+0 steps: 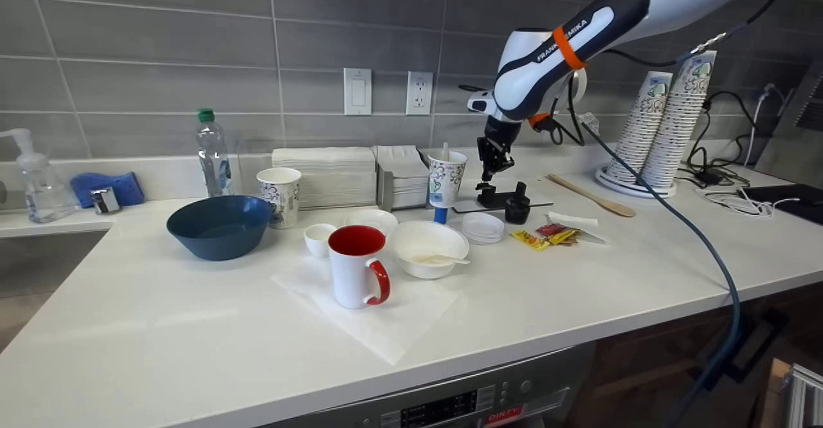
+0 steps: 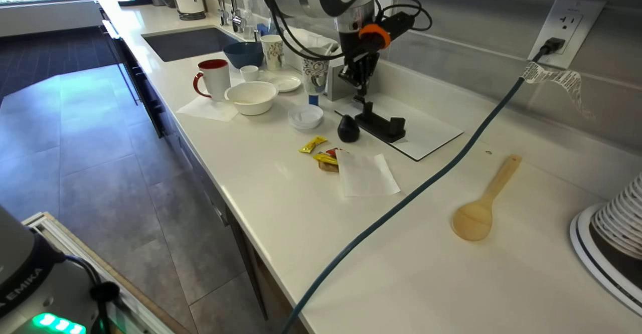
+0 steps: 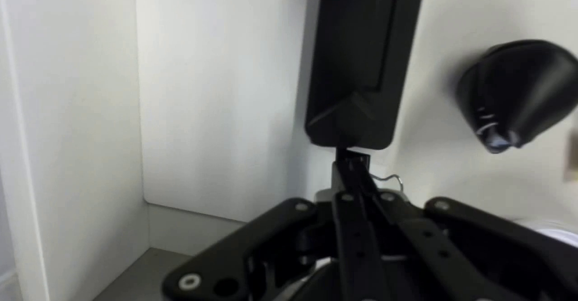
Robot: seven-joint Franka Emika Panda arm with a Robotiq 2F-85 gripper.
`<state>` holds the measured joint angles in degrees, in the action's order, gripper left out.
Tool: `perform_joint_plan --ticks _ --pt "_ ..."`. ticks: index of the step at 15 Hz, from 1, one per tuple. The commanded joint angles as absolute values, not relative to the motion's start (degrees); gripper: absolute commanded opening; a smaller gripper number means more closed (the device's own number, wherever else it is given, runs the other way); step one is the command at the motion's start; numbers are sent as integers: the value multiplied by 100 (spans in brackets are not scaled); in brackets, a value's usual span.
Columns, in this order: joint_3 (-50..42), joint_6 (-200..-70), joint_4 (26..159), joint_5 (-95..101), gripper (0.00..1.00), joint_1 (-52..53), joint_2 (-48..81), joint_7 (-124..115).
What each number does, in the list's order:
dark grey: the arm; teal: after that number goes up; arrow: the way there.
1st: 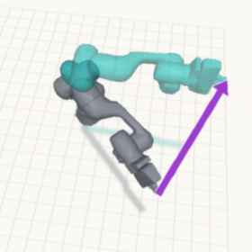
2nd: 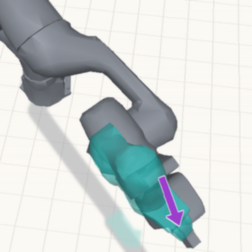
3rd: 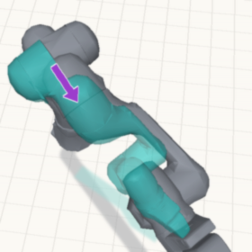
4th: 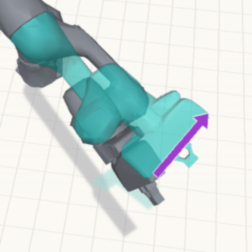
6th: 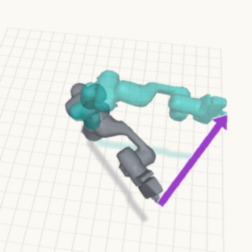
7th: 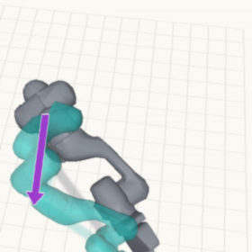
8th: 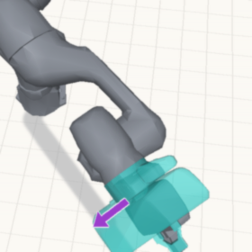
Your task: Put the small, black object next to the bowl
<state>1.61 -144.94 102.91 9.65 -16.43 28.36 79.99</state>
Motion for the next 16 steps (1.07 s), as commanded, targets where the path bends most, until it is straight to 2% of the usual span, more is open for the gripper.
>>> perform_joint_plan --ticks 1,6,10,16 --pt "21 -14111 11029 696 1 -1586 2149 7763" --pt "-98 -14401 12091 182 1 -1606 1399 7397" --pt "-229 -15148 12917 -113 1 -1497 883 6574" --pt "-558 -16515 13848 957 1 -965 514 4508"
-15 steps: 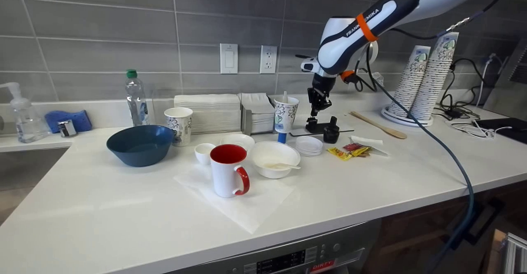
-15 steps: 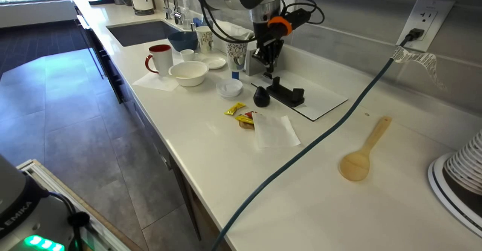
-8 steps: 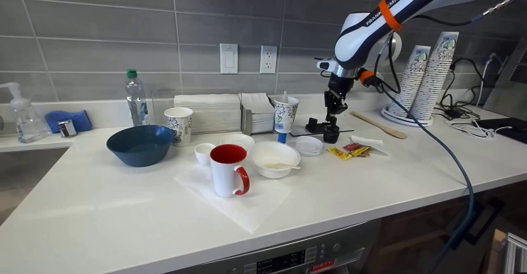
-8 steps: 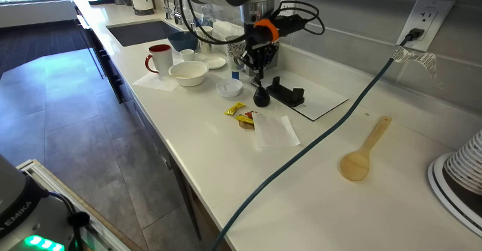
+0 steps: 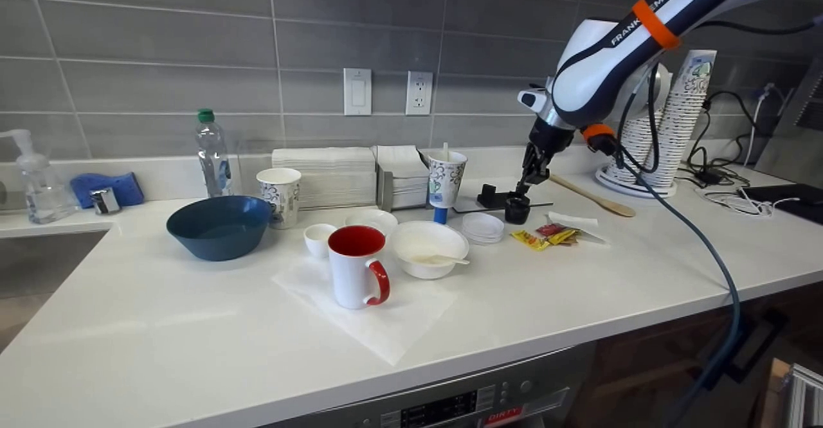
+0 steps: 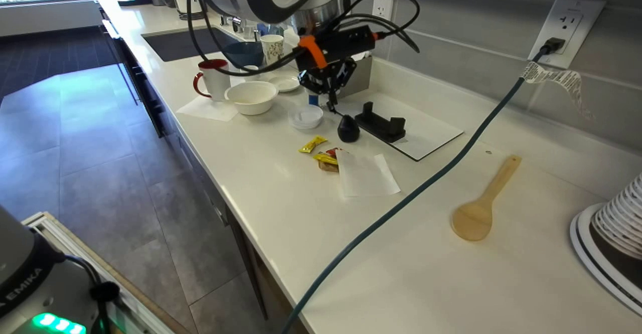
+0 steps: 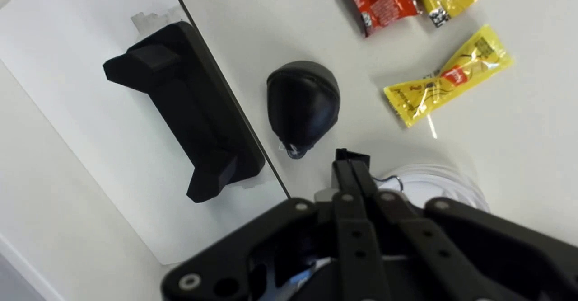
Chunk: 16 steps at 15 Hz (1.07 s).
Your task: Put the small, black object next to the bowl
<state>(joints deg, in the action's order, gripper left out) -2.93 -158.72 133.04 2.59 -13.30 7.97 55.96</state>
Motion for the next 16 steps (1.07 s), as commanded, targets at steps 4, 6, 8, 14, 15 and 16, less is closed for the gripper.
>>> perform_joint_plan --ticks 4,6,8,14,15,16 --pt "-521 -16558 13764 1176 3 -943 683 4261" --pt "-535 -16595 13797 1201 3 -929 674 4203" --pt "-553 -16595 13797 1204 3 -931 660 4202" --pt "-589 -16354 13930 1777 1 -609 709 3499" --pt "-557 -16237 13999 1853 1 -535 674 3360" --pt "-562 -16179 14051 2023 1 -456 657 3137"
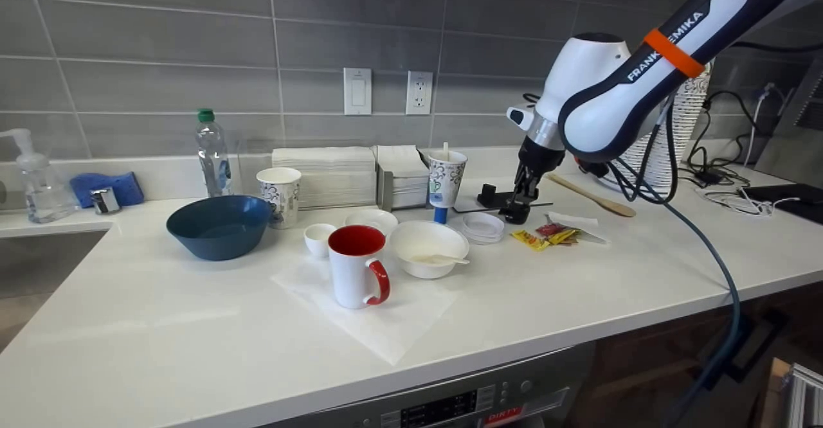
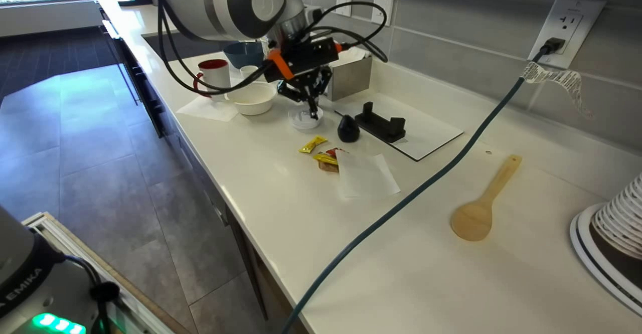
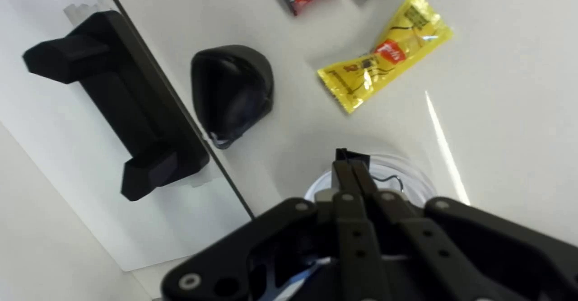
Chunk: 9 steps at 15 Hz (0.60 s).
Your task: Put the small, black object next to the bowl
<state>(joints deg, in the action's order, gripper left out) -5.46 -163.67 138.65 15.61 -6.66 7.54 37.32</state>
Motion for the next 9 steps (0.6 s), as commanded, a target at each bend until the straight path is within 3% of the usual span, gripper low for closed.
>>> perform_joint_plan --ticks 1,9 --pt "-519 -16166 14141 2092 1 -397 616 3020" --pt "-331 -16186 14493 2557 1 -48 487 2233"
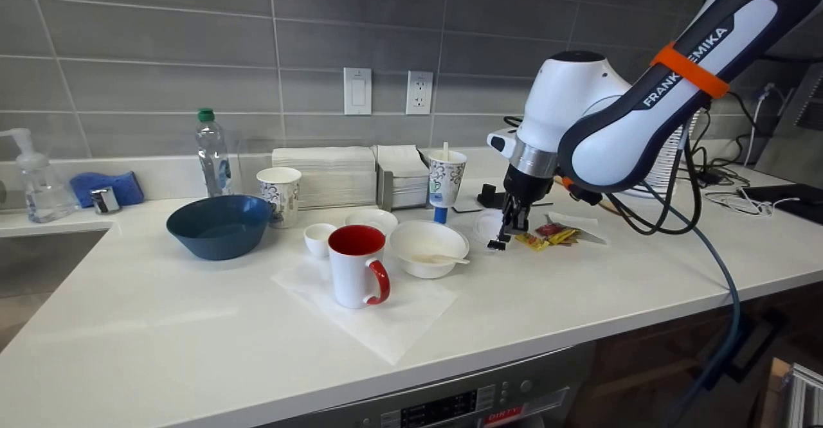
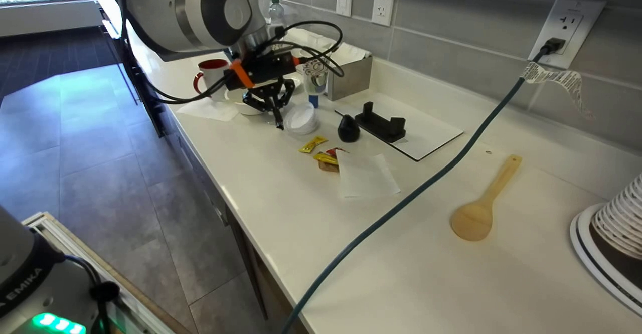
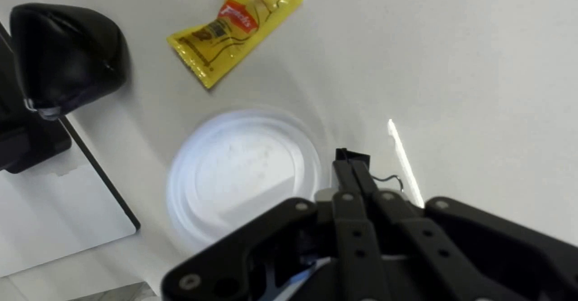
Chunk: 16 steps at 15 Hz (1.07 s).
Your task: Put the small, black object next to the bowl
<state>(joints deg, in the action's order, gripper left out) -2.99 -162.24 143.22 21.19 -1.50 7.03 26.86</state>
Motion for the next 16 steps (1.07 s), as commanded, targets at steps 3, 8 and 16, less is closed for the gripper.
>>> perform_joint_plan --ticks 3,8,16 --pt "-327 -16165 14552 2857 1 20 416 1952" --pt "-341 -16257 14466 3661 1 171 548 1982" --pt "-353 -16559 14301 5285 1 366 835 1546"
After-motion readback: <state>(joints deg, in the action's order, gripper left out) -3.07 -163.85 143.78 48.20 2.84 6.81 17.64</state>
